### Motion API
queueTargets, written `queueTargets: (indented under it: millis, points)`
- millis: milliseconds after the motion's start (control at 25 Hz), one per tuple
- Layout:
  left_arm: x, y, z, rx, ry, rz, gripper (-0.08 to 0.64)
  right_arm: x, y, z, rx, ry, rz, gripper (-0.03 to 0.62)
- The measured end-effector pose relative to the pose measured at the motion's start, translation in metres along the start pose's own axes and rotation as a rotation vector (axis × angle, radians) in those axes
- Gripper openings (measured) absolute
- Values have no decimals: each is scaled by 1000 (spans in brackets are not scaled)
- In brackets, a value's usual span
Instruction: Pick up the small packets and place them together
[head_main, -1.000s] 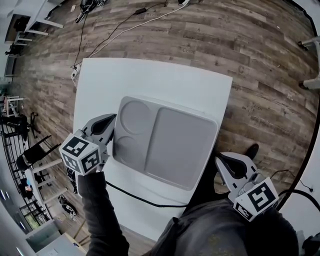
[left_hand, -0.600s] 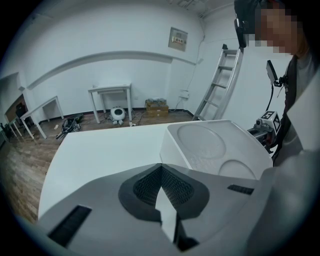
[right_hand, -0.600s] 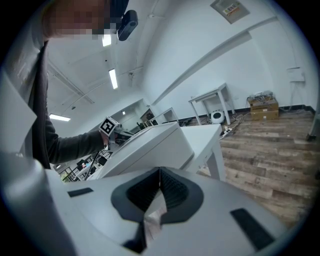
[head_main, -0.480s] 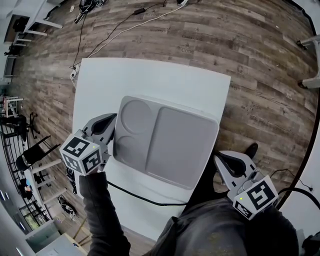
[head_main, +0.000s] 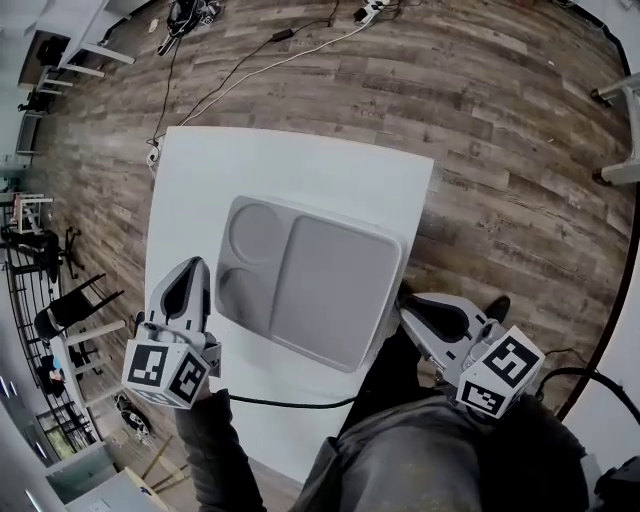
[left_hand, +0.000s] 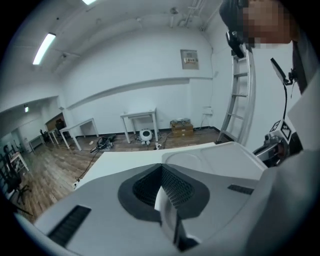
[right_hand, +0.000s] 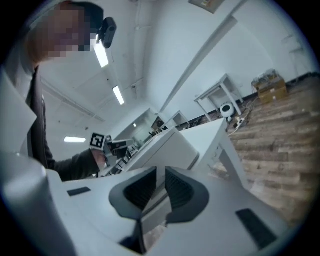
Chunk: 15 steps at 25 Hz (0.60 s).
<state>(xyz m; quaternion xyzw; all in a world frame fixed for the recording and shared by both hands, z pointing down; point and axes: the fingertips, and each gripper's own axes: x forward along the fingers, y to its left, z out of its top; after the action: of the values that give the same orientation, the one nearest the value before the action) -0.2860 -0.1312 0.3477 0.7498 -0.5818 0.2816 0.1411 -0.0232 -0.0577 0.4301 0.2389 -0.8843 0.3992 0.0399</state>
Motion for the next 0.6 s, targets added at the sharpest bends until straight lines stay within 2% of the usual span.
queueTargets:
  millis: [80,160,240,360,600]
  points:
    - [-23,-26,5,-57,-47,12,-11,1,5,1,109,-25,95,72]
    - [-36,-60,6,-103,-104,11,-11,2,8,-1,166,-31,168,97]
    - [-39,-93,4,-99,-139,8,-11,4,8,-4,205,-27,219,117]
    - [-34,-128,-2,-70,-145,-14,-11,9,4,-8,283,-31,273,132]
    - [-24,-150,-9,-69,-123,-53,-11,18,-1,-10,440,-51,420,189]
